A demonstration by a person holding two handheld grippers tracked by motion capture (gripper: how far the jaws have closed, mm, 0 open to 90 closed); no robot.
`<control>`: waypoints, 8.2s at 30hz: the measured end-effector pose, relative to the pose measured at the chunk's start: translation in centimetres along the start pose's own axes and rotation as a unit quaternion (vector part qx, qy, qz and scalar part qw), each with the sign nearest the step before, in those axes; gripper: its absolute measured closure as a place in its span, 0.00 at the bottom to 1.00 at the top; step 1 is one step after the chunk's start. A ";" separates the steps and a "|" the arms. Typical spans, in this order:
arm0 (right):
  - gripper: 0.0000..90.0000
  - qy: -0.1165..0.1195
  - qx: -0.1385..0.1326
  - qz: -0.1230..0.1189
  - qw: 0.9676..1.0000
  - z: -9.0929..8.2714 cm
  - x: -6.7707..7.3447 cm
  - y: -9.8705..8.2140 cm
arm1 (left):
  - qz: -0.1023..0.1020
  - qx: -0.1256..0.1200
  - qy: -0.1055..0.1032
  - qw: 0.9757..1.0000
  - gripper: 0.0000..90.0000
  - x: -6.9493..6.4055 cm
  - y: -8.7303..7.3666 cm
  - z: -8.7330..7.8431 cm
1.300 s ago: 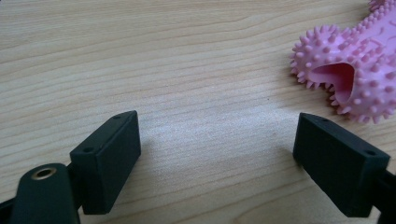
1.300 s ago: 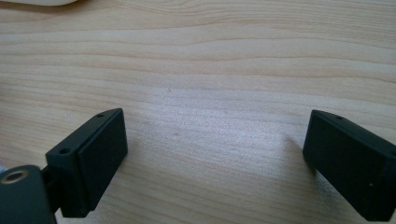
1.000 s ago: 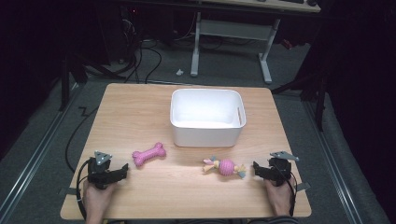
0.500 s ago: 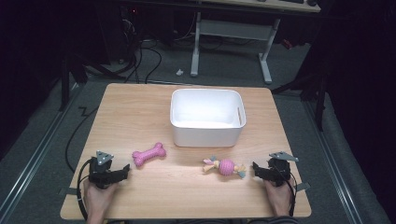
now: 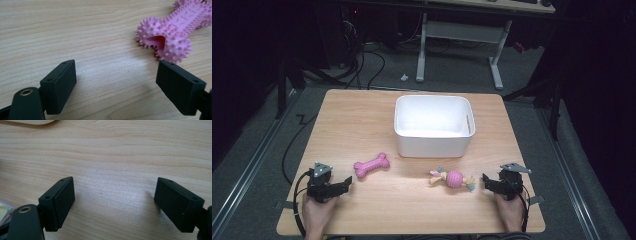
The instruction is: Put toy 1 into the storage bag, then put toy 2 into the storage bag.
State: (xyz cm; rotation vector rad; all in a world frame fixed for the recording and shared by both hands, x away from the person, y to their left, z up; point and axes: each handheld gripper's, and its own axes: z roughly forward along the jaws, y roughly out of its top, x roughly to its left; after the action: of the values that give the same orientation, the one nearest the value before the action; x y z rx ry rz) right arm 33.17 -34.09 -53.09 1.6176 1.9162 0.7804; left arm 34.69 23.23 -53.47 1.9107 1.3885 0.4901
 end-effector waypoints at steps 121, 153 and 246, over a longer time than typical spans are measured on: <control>0.22 0.001 -0.002 0.001 1.000 -0.1 0.0 0.0 | 0.168 0.083 -0.061 0.980 0.40 -6.3 7.2 5.9; 0.22 0.003 -0.003 -0.002 1.000 -0.1 0.1 0.0 | 0.159 0.082 -0.090 0.980 0.67 -6.7 7.3 5.0; 0.22 0.007 -0.003 -0.007 1.000 -0.1 0.1 -0.1 | 0.123 0.021 -0.185 0.975 0.67 -10.2 15.3 -3.2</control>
State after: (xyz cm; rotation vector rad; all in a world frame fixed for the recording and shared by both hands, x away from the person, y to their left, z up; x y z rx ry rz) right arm 33.02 -33.98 -53.08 1.5964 1.9308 0.7932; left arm 39.12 12.21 -39.07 2.0926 0.9362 0.2039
